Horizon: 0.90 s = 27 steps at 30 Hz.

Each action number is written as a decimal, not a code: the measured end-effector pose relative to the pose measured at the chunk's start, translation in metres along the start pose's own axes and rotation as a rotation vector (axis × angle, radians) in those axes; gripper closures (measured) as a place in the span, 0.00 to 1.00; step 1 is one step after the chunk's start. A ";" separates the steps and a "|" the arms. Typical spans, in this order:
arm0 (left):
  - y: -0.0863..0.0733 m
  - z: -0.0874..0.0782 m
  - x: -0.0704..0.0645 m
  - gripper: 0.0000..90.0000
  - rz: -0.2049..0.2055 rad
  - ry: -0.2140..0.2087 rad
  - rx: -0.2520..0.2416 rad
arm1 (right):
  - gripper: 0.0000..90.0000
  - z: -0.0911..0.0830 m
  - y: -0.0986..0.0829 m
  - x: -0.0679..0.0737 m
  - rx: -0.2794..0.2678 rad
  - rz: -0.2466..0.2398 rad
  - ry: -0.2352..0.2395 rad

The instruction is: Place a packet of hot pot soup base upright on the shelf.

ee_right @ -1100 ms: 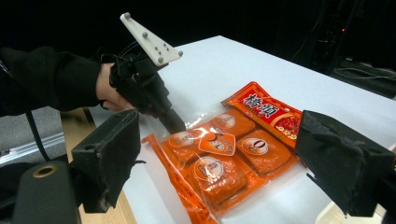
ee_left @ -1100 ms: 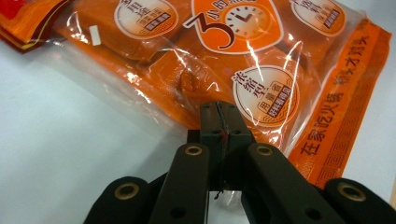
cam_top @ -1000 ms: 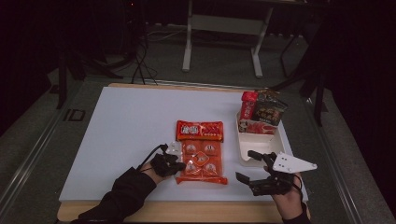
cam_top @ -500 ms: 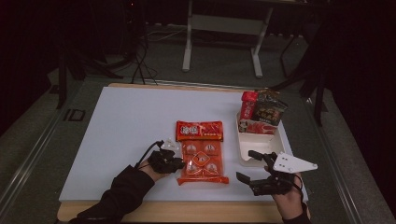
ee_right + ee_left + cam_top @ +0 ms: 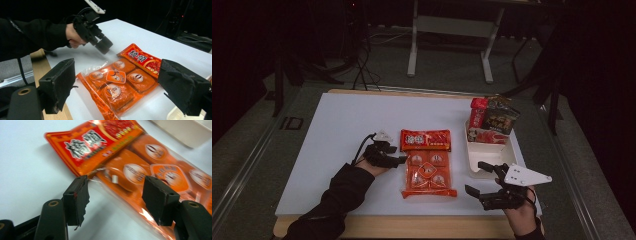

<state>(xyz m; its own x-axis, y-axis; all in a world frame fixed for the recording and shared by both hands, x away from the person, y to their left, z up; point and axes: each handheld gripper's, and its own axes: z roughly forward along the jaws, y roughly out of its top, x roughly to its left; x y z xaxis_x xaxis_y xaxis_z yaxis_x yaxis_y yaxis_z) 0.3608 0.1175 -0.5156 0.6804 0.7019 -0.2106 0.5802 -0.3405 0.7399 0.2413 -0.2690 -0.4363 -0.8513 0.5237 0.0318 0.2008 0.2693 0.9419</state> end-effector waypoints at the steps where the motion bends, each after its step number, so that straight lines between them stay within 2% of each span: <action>1: 0.001 0.001 0.002 0.42 -0.006 0.001 -0.004 | 0.16 0.000 0.000 0.000 0.000 0.001 0.001; 3: 0.002 0.003 0.007 0.41 -0.019 -0.004 -0.004 | 0.16 0.000 0.000 0.000 0.001 0.001 0.001; 5: 0.006 0.009 0.017 0.41 -0.032 0.030 -0.015 | 0.16 0.000 0.000 0.001 0.002 -0.001 0.000; 8: 0.009 0.015 0.025 0.41 -0.056 0.045 -0.023 | 0.16 0.000 0.000 0.001 0.002 -0.001 0.002; 15: 0.016 0.030 0.037 0.44 -0.072 0.071 0.000 | 0.16 -0.001 0.000 0.002 0.003 -0.007 0.001; 17: 0.017 0.034 0.042 0.44 -0.092 0.064 0.006 | 0.16 -0.001 0.000 0.002 0.001 -0.008 0.000; 20: 0.018 0.041 0.046 0.47 -0.113 0.065 0.012 | 0.16 -0.002 0.000 0.001 -0.002 -0.006 -0.001; 21: 0.018 0.043 0.046 0.47 -0.111 0.077 0.016 | 0.16 -0.002 0.000 0.001 -0.003 -0.005 -0.002; 27: 0.021 0.054 0.048 0.49 -0.123 0.068 0.023 | 0.16 -0.004 0.000 0.000 -0.006 -0.001 -0.002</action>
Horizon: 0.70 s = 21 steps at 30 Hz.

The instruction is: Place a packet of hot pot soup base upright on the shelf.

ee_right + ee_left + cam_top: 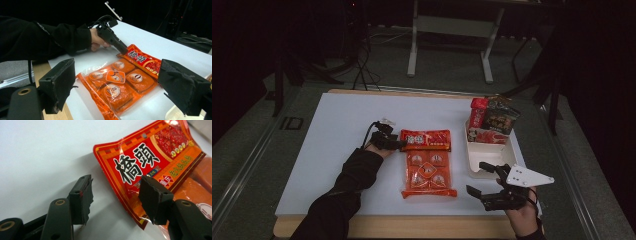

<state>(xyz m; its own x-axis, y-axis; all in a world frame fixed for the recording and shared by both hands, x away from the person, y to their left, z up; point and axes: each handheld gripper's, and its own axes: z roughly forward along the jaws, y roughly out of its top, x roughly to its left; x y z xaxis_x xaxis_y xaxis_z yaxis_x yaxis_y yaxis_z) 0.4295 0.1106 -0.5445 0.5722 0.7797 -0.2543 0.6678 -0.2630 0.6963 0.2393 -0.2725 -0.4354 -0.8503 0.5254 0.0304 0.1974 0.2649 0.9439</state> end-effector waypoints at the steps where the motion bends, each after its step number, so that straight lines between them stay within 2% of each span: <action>1: 0.001 0.001 0.000 0.49 0.001 -0.003 0.002 | 0.16 0.000 0.000 0.000 0.000 0.000 -0.001; 3: 0.003 0.002 0.000 0.53 -0.003 -0.012 0.004 | 0.16 0.000 0.000 0.000 0.001 0.000 0.001; 4: 0.003 0.003 0.000 0.56 -0.012 -0.034 0.005 | 0.16 0.000 -0.001 0.000 0.002 -0.001 0.002; 6: 0.003 0.004 -0.001 0.60 0.003 -0.052 0.014 | 0.16 0.001 -0.001 0.000 0.003 0.000 0.004; 7: 0.003 0.005 -0.001 0.64 -0.004 -0.069 0.018 | 0.16 0.001 -0.001 0.001 0.004 -0.001 0.004; 12: 0.005 0.008 -0.005 0.70 -0.004 -0.094 0.026 | 0.16 0.001 0.000 0.001 0.004 -0.003 0.006; 19: 0.008 0.012 -0.013 0.79 0.004 -0.077 0.033 | 0.16 0.002 -0.001 0.001 0.007 -0.004 0.009; 21: 0.009 0.011 -0.015 0.89 0.024 -0.066 0.032 | 0.16 0.002 -0.001 0.001 0.009 -0.004 0.010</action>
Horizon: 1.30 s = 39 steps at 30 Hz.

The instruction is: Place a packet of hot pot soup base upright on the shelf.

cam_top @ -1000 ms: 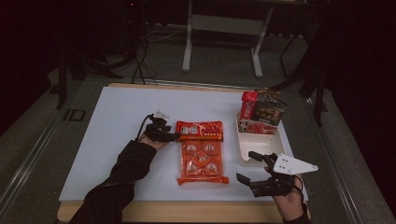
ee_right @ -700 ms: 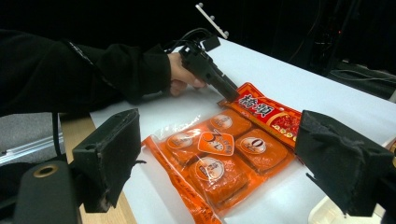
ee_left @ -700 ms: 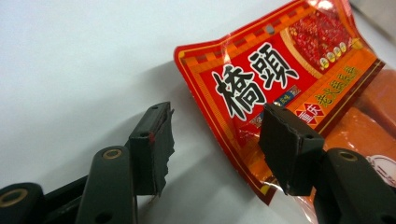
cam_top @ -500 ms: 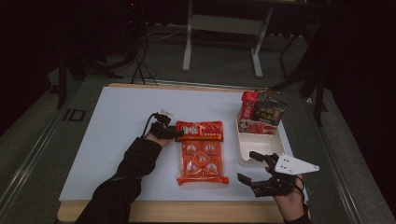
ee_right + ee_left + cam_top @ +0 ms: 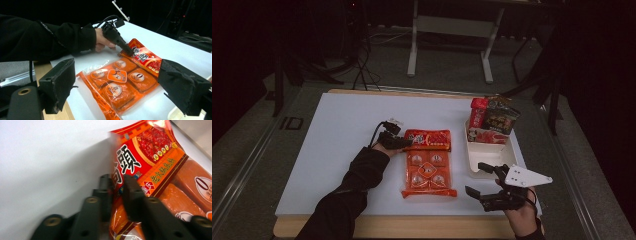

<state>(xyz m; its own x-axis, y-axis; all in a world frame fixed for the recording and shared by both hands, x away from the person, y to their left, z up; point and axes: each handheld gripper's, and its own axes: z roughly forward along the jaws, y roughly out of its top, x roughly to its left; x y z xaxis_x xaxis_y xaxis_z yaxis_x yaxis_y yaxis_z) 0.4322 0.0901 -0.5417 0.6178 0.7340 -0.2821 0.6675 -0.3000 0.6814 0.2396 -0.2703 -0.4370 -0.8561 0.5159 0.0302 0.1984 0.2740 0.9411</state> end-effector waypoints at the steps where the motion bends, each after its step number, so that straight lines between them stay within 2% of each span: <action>1: 0.000 0.000 -0.001 0.93 0.003 -0.002 0.004 | 0.16 0.000 0.000 0.000 0.001 -0.001 0.000; 3: 0.001 0.000 -0.004 0.97 0.009 0.015 0.005 | 0.16 0.000 0.000 0.000 0.002 0.000 0.001; 10: 0.001 -0.001 -0.006 0.98 0.026 0.035 0.008 | 0.16 0.000 0.000 -0.001 0.000 0.003 -0.002; 15: -0.001 -0.005 -0.011 0.99 0.078 0.046 -0.034 | 0.16 0.001 0.001 -0.001 -0.001 0.006 -0.004; 22: 0.000 -0.014 -0.016 0.99 0.087 0.053 -0.070 | 0.18 0.001 0.002 -0.001 -0.004 0.007 -0.004; 25: 0.001 -0.019 -0.017 0.99 0.078 0.041 -0.087 | 0.20 -0.001 0.002 -0.005 -0.014 0.010 -0.012; 30: 0.002 -0.028 -0.022 0.99 0.087 0.041 -0.108 | 0.18 -0.004 0.001 -0.003 -0.014 -0.002 -0.043; 33: 0.003 -0.035 -0.024 0.99 0.087 0.030 -0.126 | 0.19 -0.006 0.000 -0.003 -0.008 0.012 -0.048; 37: 0.007 -0.044 -0.028 0.99 0.111 0.025 -0.138 | 0.19 -0.008 -0.001 -0.005 -0.020 0.028 -0.062; 39: 0.008 -0.047 -0.030 0.99 0.110 0.020 -0.144 | 0.19 -0.009 -0.001 -0.005 -0.025 0.025 -0.083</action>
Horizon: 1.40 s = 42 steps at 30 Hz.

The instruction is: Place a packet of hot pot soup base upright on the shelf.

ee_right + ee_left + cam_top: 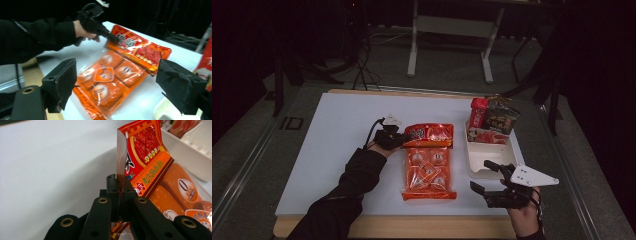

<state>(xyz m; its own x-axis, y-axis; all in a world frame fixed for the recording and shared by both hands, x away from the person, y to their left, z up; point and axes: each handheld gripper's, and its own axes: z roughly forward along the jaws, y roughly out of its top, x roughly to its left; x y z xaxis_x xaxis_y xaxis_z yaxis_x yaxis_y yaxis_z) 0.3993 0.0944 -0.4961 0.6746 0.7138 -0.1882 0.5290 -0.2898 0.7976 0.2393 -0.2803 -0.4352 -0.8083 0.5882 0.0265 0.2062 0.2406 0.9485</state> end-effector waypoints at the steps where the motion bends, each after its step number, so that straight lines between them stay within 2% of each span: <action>1: 0.001 -0.001 -0.001 0.99 0.002 -0.003 -0.003 | 0.19 0.000 0.000 0.000 -0.002 -0.004 -0.004; 3: 0.002 -0.003 -0.002 0.99 -0.003 -0.002 -0.006 | 0.19 -0.001 0.000 0.000 -0.007 -0.010 -0.003; 7: 0.006 -0.010 -0.006 0.99 0.012 -0.009 -0.014 | 0.19 -0.003 0.001 0.001 -0.018 -0.021 -0.008; 9: 0.008 -0.014 -0.008 0.99 0.025 -0.009 -0.021 | 0.23 -0.002 0.002 0.001 -0.014 -0.035 -0.015; 11: 0.010 -0.018 -0.010 0.99 0.034 -0.013 -0.026 | 0.24 -0.001 0.001 0.001 0.001 -0.059 -0.052; 13: 0.012 -0.021 -0.013 0.99 0.042 -0.013 -0.036 | 0.23 -0.001 0.001 0.001 0.000 -0.049 -0.047; 14: 0.012 -0.024 -0.015 0.99 0.047 -0.017 -0.043 | 0.22 -0.002 0.001 0.001 -0.012 -0.024 -0.030; 16: 0.014 -0.029 -0.018 0.99 0.053 -0.024 -0.056 | 0.22 -0.004 0.002 0.002 -0.024 -0.039 -0.046; 20: 0.016 -0.037 -0.024 0.99 0.068 -0.041 -0.078 | 0.22 -0.007 0.004 0.001 -0.060 -0.027 -0.042; 23: 0.017 -0.044 -0.029 0.99 0.075 -0.059 -0.096 | 0.21 -0.009 0.004 0.001 -0.065 -0.043 -0.079; 25: 0.017 -0.049 -0.032 0.99 0.083 -0.070 -0.102 | 0.21 -0.009 0.005 0.001 -0.067 -0.044 -0.083; 28: 0.018 -0.056 -0.036 0.99 0.096 -0.083 -0.108 | 0.21 -0.009 0.005 0.001 -0.068 -0.064 -0.114; 34: 0.019 -0.064 -0.043 0.99 0.130 -0.103 -0.125 | 0.20 -0.008 0.006 0.000 -0.064 -0.046 -0.081; 39: 0.020 -0.070 -0.047 0.99 0.132 -0.132 -0.131 | 0.14 -0.007 0.010 0.003 -0.065 -0.078 -0.093; 42: 0.021 -0.075 -0.051 0.99 0.142 -0.143 -0.135 | 0.14 -0.007 0.011 0.004 -0.034 -0.067 -0.107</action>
<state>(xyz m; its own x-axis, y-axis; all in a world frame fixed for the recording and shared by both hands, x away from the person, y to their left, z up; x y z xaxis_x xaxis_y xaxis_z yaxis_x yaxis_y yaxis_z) 0.3372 0.0994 -0.4271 0.8081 0.5721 -0.1403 0.3566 -0.2855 0.8896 0.2347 -0.2803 -0.4224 -0.7557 0.6511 -0.0697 0.1331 0.2569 0.9572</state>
